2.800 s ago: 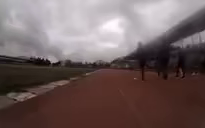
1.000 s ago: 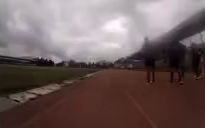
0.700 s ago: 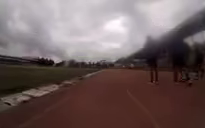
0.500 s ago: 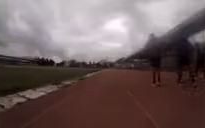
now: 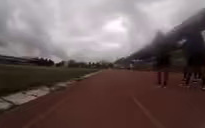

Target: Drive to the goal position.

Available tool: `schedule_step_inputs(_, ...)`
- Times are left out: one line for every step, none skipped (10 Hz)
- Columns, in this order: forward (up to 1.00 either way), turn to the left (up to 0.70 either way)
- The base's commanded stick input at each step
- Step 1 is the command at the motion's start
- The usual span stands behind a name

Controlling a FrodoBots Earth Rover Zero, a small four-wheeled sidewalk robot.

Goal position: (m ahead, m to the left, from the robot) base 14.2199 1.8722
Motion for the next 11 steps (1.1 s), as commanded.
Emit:
schedule_step_inputs(0.70, 0.00)
schedule_step_inputs(0.70, 0.00)
schedule_step_inputs(0.70, 0.00)
schedule_step_inputs(0.70, 0.00)
schedule_step_inputs(0.70, 0.00)
schedule_step_inputs(0.70, 0.02)
schedule_step_inputs(0.70, 0.10)
schedule_step_inputs(0.70, 0.09)
schedule_step_inputs(0.70, 0.01)
schedule_step_inputs(0.70, -0.14)
schedule_step_inputs(0.70, -0.35)
